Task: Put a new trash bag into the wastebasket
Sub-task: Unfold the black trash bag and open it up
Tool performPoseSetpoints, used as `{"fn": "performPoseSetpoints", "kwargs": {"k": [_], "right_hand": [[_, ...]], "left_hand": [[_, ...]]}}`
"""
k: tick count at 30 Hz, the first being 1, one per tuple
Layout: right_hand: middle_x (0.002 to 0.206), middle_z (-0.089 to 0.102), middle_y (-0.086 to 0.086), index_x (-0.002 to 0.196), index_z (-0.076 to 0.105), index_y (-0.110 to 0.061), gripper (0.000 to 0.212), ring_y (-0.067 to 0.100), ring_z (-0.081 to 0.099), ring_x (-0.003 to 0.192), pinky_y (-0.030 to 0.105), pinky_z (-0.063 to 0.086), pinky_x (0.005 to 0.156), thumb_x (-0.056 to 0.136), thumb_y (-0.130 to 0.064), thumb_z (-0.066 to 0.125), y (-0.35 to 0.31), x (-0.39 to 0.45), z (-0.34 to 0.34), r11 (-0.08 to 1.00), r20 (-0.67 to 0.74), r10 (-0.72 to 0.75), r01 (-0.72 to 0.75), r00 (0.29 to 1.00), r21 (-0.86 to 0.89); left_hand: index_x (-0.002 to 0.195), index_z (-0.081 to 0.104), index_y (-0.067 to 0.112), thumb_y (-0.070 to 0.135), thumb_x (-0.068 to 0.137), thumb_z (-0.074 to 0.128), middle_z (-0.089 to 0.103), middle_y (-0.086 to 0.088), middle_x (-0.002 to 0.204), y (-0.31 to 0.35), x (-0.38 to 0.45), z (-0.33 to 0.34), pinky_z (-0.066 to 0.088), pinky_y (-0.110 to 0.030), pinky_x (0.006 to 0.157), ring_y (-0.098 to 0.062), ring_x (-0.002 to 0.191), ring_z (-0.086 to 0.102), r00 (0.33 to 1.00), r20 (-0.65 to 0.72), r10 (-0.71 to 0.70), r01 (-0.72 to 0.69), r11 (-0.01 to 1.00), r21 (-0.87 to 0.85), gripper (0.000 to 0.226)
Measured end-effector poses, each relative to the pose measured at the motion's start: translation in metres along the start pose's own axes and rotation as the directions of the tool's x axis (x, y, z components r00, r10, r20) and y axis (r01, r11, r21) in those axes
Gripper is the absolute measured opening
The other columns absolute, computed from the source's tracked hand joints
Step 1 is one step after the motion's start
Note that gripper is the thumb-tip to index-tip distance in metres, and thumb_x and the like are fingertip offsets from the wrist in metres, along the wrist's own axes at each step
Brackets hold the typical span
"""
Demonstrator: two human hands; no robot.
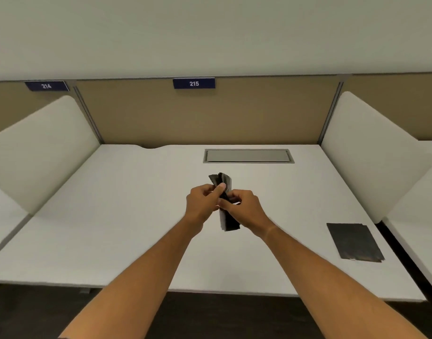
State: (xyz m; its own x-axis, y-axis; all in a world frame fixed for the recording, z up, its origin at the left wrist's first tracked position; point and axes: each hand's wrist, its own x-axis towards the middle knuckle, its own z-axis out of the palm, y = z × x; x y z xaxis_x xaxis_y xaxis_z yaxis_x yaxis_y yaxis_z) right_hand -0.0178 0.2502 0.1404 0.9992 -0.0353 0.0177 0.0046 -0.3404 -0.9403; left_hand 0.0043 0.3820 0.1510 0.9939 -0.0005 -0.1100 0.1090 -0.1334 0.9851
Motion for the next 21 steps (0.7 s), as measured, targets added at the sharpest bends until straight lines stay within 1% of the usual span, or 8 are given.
{"fn": "performPoseSetpoints", "kwargs": {"k": [2,4,6,8,12,16,19,21], "right_hand": [[0.087,0.074,0.001,0.093,0.073,-0.014,0.027,0.013,0.070,0.083,0.028,0.060,0.072,0.085,-0.039,0.070,-0.012,-0.004,0.022,0.999,0.017,0.005,-0.006,1.000,0.041],[0.087,0.074,0.003,0.093,0.073,-0.013,0.027,0.016,0.071,0.084,0.040,0.061,0.077,0.086,-0.038,0.070,-0.021,-0.008,0.040,0.997,-0.002,0.014,-0.014,1.000,0.071],[0.088,0.074,0.004,0.093,0.071,-0.012,0.030,0.016,0.071,0.085,0.037,0.061,0.077,0.085,-0.041,0.070,-0.027,-0.010,0.056,0.998,-0.034,0.018,-0.016,0.999,0.066],[0.090,0.073,0.001,0.095,0.069,-0.012,0.036,0.013,0.069,0.083,0.025,0.058,0.071,0.083,-0.045,0.071,-0.033,-0.013,0.068,1.000,-0.057,0.024,-0.023,0.998,0.009],[0.083,0.070,-0.004,0.086,0.066,-0.017,0.023,0.009,0.066,0.075,0.017,0.046,0.062,0.083,-0.040,0.071,-0.039,-0.015,0.076,0.998,-0.083,0.046,-0.050,0.995,-0.047],[0.081,0.072,0.001,0.080,0.069,-0.015,0.015,0.015,0.067,0.076,0.019,0.047,0.063,0.088,-0.027,0.066,-0.040,-0.010,0.069,0.996,-0.068,0.088,-0.085,0.994,0.037],[0.083,0.071,0.008,0.082,0.069,-0.009,0.018,0.020,0.066,0.078,0.031,0.055,0.071,0.091,-0.022,0.062,-0.042,-0.004,0.061,0.988,-0.041,0.121,-0.116,0.992,0.103],[0.081,0.068,0.013,0.083,0.067,-0.001,0.022,0.023,0.063,0.076,0.037,0.054,0.073,0.092,-0.020,0.060,-0.042,0.000,0.052,0.981,-0.062,0.146,-0.136,0.987,0.139]], "left_hand": [[0.087,0.071,0.000,0.030,0.091,0.064,0.073,-0.020,0.086,-0.003,-0.002,-0.027,0.060,-0.041,0.080,-0.025,0.083,0.073,1.000,0.000,0.017,-0.017,1.000,0.009,0.032],[0.084,0.070,-0.002,0.029,0.092,0.062,0.071,-0.024,0.087,-0.005,-0.003,-0.048,0.060,-0.043,0.081,-0.030,0.082,0.072,1.000,0.002,0.024,-0.024,1.000,0.013,0.033],[0.083,0.074,0.005,0.029,0.092,0.063,0.075,-0.016,0.084,-0.005,-0.005,-0.063,0.061,-0.037,0.077,-0.025,0.082,0.074,0.999,0.022,0.028,-0.028,1.000,-0.006,0.028],[0.084,0.076,0.007,0.029,0.092,0.063,0.076,-0.010,0.084,-0.005,-0.007,-0.072,0.061,-0.031,0.071,-0.021,0.081,0.075,0.999,0.042,0.007,-0.005,0.999,-0.036,0.027],[0.082,0.072,-0.001,0.024,0.093,0.062,0.075,-0.015,0.086,-0.004,-0.009,-0.080,0.060,-0.029,0.062,-0.024,0.077,0.075,0.998,0.042,-0.047,0.050,0.995,-0.091,0.030],[0.080,0.074,0.006,0.020,0.092,0.063,0.076,-0.012,0.084,0.001,-0.010,-0.080,0.058,-0.028,0.055,-0.023,0.070,0.075,0.999,0.025,-0.048,0.050,0.994,-0.101,0.022],[0.081,0.072,-0.001,0.018,0.092,0.061,0.074,-0.014,0.082,0.005,-0.008,-0.077,0.061,-0.032,0.058,-0.025,0.070,0.074,1.000,-0.023,-0.009,0.007,0.998,-0.068,0.025],[0.081,0.070,-0.005,0.017,0.093,0.059,0.074,-0.016,0.081,0.010,-0.007,-0.079,0.062,-0.036,0.063,-0.026,0.071,0.074,0.999,-0.042,0.026,-0.028,0.999,-0.044,0.028]]}}
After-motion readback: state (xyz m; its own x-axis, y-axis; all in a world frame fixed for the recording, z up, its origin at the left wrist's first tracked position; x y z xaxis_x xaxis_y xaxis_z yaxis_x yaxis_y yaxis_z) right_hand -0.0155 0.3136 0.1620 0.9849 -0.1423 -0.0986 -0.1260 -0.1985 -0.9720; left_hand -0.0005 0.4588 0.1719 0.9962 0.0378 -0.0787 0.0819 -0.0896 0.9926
